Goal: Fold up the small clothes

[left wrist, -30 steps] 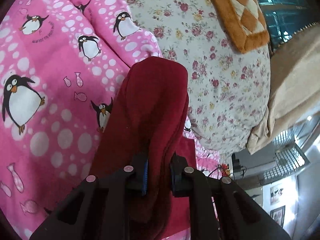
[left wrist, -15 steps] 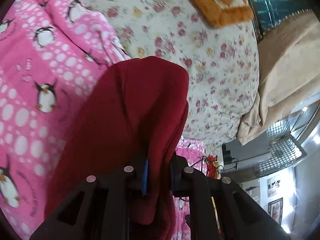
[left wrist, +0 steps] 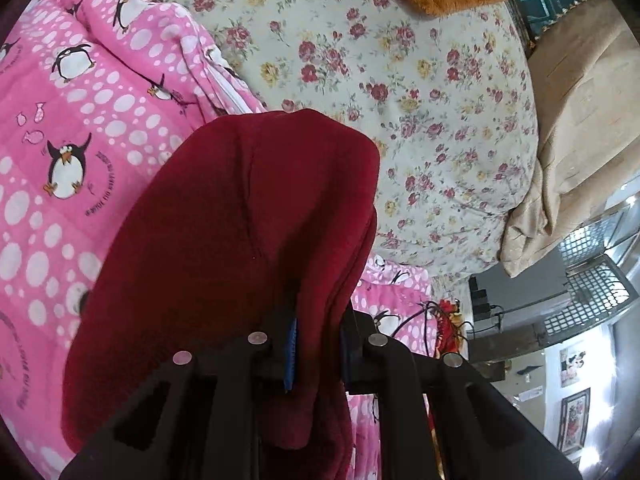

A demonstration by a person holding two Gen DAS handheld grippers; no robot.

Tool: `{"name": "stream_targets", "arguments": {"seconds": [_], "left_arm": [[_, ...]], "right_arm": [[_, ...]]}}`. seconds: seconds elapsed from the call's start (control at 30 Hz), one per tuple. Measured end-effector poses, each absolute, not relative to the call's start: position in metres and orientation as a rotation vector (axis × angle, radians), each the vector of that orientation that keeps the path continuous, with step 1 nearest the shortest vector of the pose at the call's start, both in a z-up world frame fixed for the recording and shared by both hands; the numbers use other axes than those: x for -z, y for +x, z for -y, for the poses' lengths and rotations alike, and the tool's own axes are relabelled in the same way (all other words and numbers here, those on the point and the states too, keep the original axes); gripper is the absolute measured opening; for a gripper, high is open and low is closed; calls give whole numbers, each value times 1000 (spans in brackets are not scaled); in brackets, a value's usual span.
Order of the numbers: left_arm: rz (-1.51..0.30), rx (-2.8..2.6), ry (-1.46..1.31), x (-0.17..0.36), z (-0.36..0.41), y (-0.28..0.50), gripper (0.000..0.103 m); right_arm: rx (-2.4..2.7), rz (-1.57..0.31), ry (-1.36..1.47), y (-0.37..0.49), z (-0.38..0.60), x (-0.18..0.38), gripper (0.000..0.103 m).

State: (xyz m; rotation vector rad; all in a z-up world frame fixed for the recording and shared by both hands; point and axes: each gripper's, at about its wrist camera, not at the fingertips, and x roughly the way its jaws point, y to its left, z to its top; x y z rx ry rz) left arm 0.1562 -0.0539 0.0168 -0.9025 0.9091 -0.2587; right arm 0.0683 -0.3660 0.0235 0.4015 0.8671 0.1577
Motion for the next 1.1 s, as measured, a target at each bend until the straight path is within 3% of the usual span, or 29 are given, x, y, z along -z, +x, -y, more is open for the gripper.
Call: {"name": "stream_targets", "arguments": {"seconds": [0.47, 0.8, 0.87, 1.03, 1.1], "left_arm": [[-900, 121, -885, 0, 129, 167, 2], [-932, 107, -698, 16, 170, 168, 2], [-924, 108, -675, 14, 172, 167, 4], [-903, 231, -724, 5, 174, 159, 23], [-905, 310, -743, -3, 175, 153, 24]], "right_arm": [[-143, -866, 480, 68, 393, -20, 89], [-136, -852, 517, 71, 402, -22, 89], [-138, -851, 513, 72, 401, -22, 89], [-130, -850, 493, 73, 397, -23, 89], [-119, -846, 490, 73, 397, -23, 89]]}}
